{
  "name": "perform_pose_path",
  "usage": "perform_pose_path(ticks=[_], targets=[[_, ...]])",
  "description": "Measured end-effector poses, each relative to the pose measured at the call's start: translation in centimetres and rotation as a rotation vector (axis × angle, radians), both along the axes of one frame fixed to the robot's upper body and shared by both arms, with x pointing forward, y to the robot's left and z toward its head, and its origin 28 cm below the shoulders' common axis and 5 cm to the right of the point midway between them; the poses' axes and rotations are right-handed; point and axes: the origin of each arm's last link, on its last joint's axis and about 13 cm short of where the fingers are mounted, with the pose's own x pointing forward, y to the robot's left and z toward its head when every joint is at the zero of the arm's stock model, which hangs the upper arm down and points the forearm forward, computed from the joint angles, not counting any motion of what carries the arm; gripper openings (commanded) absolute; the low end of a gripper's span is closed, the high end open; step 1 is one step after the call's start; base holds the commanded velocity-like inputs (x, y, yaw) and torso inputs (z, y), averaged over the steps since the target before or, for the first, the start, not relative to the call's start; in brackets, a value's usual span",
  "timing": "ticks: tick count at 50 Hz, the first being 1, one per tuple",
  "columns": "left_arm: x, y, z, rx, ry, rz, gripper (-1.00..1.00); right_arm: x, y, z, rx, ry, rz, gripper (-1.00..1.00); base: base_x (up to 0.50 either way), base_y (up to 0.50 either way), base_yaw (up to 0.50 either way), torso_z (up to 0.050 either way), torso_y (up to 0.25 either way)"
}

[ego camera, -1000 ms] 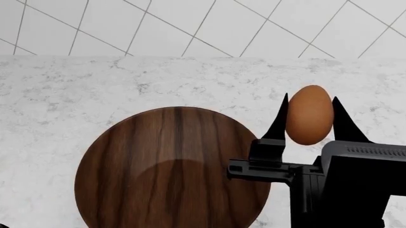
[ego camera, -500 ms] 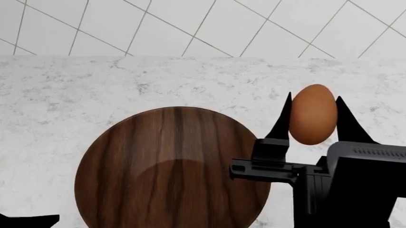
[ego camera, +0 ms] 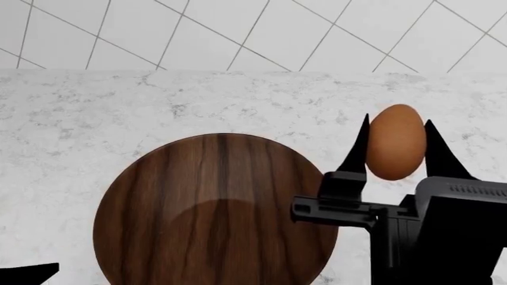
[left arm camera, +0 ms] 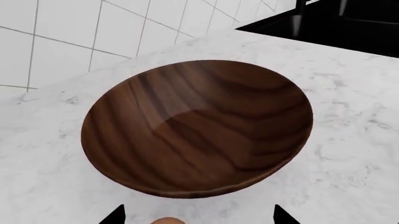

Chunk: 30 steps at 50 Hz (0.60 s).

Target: Place the eggs and milk next to the bowl.

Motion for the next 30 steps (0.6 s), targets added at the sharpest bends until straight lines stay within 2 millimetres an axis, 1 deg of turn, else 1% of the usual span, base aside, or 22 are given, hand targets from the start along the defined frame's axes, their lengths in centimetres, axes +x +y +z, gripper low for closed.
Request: perform_pose_path(ticks=[10, 23, 30], targets=[[-1.2, 0.0, 1.3, -0.034, -0.063, 0.006, 1.00, 0.0, -0.1, 0.1, 0.002, -0.002, -0.003, -1.00, 0.00, 0.00, 0.00, 0.000, 0.000], [-2.8, 0.3, 3.0, -0.156, -0.169, 0.037, 1.00, -0.4, -0.6, 0.2, -0.004, 0.003, -0.013, -1.00, 0.00, 0.00, 0.00, 0.000, 0.000], [-3.2, 0.4, 3.8, -0.208, -0.254, 0.071, 1.00, -0.7, -0.9, 0.3, -0.017, 0.011, -0.012, -1.00, 0.00, 0.00, 0.00, 0.000, 0.000]])
